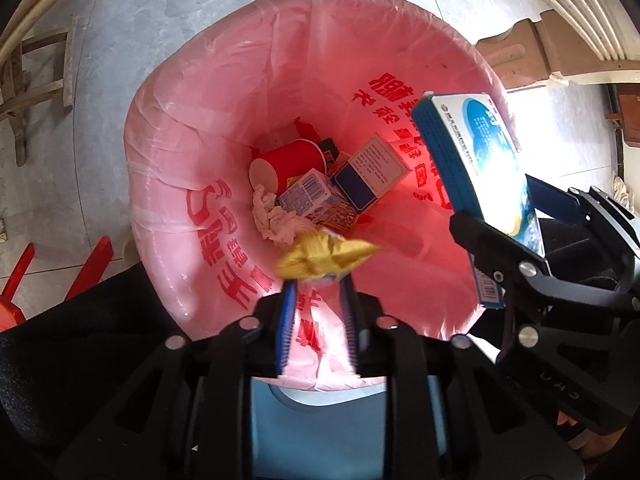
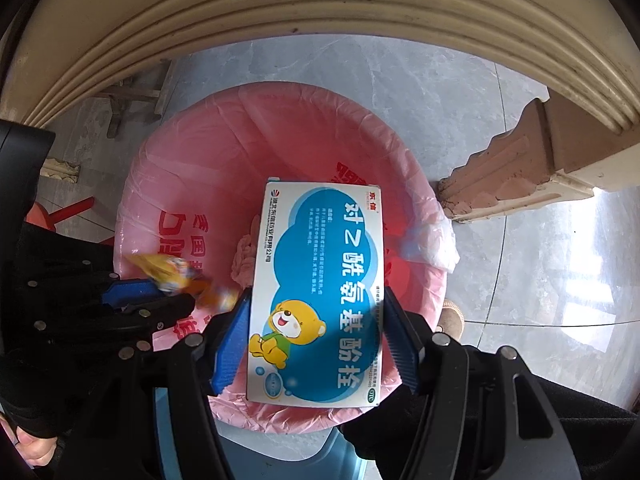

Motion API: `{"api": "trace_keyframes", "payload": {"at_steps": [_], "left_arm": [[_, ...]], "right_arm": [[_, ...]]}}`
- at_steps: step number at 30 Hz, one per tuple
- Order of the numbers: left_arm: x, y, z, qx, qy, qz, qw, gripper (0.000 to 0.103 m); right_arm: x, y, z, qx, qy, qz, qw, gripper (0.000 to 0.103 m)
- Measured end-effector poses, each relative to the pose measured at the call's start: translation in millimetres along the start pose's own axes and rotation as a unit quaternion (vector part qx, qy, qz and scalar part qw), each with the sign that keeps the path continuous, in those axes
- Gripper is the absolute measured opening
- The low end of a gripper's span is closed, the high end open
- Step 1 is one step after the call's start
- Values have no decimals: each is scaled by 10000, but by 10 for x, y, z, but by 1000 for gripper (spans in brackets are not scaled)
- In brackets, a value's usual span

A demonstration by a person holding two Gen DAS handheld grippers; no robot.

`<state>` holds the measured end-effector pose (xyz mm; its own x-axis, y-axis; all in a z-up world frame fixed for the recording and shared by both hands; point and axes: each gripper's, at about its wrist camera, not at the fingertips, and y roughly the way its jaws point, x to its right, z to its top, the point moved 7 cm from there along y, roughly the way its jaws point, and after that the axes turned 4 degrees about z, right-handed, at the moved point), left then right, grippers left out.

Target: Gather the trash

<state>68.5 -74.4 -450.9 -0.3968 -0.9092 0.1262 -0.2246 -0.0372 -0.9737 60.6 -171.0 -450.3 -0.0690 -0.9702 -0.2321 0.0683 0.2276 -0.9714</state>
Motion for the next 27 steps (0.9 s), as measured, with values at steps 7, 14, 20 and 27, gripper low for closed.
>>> {"api": "trace_keyframes", "payload": {"at_steps": [7, 14, 20, 27], "left_arm": [[-99, -21, 22, -14, -338, -74, 9994, 50], [-125, -47, 37, 65, -465, -73, 9989, 56], [-146, -76, 50, 205, -530, 66, 9984, 62], [-146, -168, 49, 468, -494, 364, 9970, 62]], "right_arm": [[80, -13, 15, 64, 189, -6, 9998, 74], [115, -14, 17, 60, 310, 81, 9995, 79], [156, -30, -5, 55, 342, -14, 9994, 79], [124, -185, -37, 249, 245, -189, 9992, 79]]}}
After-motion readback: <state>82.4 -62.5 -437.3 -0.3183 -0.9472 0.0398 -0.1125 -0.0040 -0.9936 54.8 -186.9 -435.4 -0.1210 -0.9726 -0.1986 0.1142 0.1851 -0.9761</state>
